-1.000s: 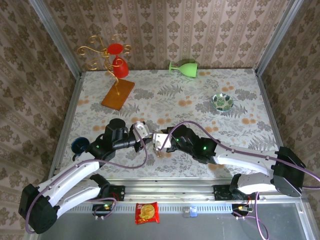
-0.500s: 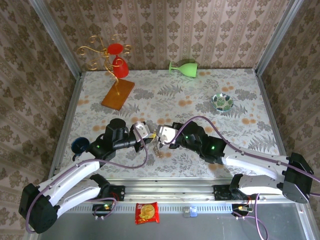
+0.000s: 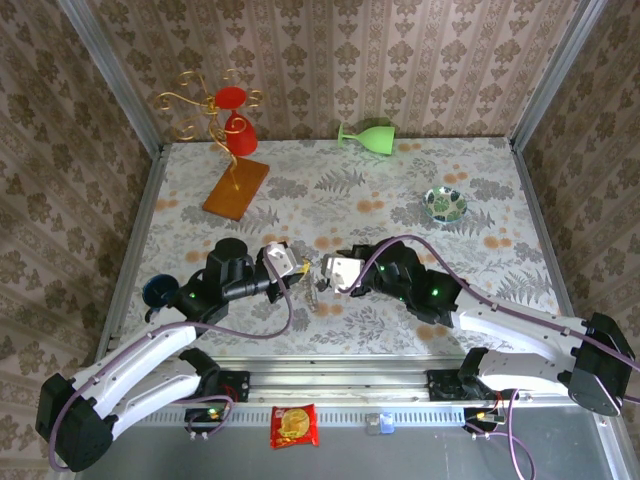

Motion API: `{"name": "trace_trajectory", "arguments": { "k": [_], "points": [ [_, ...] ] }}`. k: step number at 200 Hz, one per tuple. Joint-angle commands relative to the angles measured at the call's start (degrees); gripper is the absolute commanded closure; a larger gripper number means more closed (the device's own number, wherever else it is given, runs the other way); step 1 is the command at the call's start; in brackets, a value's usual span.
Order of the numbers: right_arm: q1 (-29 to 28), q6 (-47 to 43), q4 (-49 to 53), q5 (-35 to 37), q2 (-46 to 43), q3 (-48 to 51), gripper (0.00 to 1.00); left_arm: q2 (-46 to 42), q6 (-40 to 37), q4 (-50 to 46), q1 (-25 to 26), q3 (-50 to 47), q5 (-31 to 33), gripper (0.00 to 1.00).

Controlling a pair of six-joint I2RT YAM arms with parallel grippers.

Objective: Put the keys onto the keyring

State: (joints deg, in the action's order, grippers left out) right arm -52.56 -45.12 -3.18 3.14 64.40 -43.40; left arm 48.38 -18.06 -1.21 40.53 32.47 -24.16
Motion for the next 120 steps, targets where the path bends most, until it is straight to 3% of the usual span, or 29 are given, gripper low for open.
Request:
{"name": "trace_trajectory", "arguments": {
  "k": [1, 120],
  "points": [
    [-0.6, -2.2, -0.3, -4.7, 1.2, -0.7, 1.0, -0.1, -0.8, 2.3, 0.4, 0.7, -0.4, 1.0],
    [-1.6, 0.3, -3.9, -4.5, 6.2, -4.0, 1.0, 0.5, -0.6, 2.3, 0.5, 0.9, -1.8, 1.0]
  ]
}}
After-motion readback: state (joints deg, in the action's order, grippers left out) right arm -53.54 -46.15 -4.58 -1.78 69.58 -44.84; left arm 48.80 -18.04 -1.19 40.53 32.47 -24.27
